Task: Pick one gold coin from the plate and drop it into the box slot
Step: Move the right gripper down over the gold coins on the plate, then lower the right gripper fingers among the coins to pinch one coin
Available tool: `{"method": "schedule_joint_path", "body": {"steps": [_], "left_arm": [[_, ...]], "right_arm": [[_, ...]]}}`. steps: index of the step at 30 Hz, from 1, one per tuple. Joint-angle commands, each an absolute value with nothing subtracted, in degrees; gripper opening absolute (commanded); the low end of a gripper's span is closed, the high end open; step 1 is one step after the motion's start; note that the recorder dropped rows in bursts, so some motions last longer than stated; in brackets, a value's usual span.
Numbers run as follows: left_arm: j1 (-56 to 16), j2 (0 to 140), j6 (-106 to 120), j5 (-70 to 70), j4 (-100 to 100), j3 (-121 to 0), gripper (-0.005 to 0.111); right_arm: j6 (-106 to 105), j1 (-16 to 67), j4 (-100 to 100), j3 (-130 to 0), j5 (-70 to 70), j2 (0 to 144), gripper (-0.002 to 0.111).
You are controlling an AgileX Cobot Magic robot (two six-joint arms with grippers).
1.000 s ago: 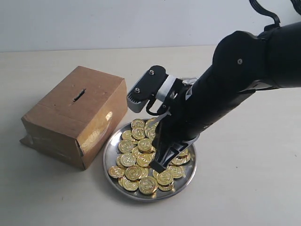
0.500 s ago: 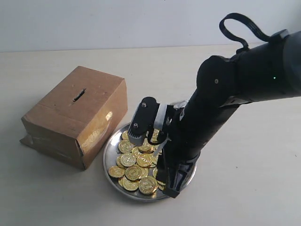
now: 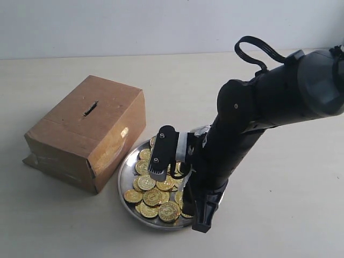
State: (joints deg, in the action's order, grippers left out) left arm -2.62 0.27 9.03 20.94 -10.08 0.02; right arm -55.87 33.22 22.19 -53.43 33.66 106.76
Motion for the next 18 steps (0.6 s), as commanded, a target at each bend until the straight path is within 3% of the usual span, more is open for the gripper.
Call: {"method": "schedule_joint_path", "body": {"steps": [1,18], "left_arm": [[-2.4,0.0,9.1,20.3,-10.1,0.0,0.0],[-2.4,0.0,9.1,20.3,-10.1,0.0,0.0]], "right_arm": [[-56.5,33.3,21.9,-53.6,31.9,106.8,0.047],[-56.4,33.3,21.9,-53.6,30.9,108.8,0.047]]}}
